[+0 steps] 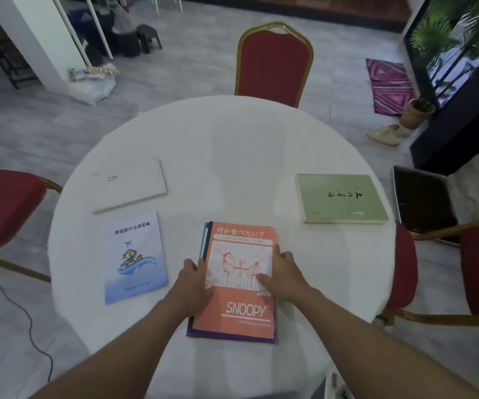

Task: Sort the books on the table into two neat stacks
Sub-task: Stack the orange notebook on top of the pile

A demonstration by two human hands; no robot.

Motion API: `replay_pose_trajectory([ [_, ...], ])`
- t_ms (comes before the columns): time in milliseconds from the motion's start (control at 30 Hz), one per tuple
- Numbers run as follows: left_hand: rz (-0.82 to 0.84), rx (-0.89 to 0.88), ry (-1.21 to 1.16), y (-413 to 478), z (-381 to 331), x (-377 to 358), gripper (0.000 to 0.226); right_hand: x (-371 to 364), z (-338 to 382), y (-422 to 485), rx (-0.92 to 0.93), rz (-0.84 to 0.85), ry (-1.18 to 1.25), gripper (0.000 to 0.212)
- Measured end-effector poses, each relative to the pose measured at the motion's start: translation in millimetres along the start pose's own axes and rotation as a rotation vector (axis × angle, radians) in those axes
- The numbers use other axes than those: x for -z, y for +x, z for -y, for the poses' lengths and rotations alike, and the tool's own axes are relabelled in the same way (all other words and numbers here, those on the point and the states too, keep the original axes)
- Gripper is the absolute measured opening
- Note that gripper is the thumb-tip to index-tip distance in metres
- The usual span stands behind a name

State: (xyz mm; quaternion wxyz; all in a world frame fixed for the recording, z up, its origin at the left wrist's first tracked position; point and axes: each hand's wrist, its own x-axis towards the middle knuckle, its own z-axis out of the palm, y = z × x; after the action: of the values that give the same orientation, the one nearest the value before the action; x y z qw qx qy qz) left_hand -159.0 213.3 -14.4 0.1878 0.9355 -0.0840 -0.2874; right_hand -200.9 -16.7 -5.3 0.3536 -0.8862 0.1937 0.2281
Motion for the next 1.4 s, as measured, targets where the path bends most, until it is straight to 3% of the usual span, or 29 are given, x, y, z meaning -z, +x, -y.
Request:
replay_pose_trajectory([
  [167, -0.048, -0.031, 0.001, -2.6, 2.0, -1.0, 0.045, 1.1, -2.9, -0.2, 0.013, 0.034, 0.027, 0.081],
  [333, -0.055, 0.007, -0.024, 0.5, -2.7, -6.8, 0.061, -0.8, -2.5, 2.2, 0.009, 0.025, 0.03, 0.078],
  [633, -0.077, 0.019, -0.058, 5.6, -1.3, -8.6, 0.056, -4.4, -0.4, 4.4, -0.025, 0.007, -0.006, 0.08],
  [867, -0.039, 0.048, -0.108, 7.7, -3.9, -7.0, 0.057, -2.2, 0.6, 7.7, -0.079, 0.011, -0.02, 0.064],
  [1000, -0.029, 0.051, -0.105, 9.0, -2.2, -5.8, 0.052, -2.1, 4.1, 5.6, -0.086, 0.021, 0.035, 0.066],
  [1167, -0.025, 0.049, -0.121, 10.2, -1.3, -4.1, 0.055, -0.8, 3.6, 7.0, -0.092, 0.028, 0.052, 0.042],
  [1400, -0.029, 0.057, -0.117, 10.8, -1.0, -3.0, 0.056, -3.1, 5.8, 7.9, -0.129, -0.002, 0.107, 0.043],
])
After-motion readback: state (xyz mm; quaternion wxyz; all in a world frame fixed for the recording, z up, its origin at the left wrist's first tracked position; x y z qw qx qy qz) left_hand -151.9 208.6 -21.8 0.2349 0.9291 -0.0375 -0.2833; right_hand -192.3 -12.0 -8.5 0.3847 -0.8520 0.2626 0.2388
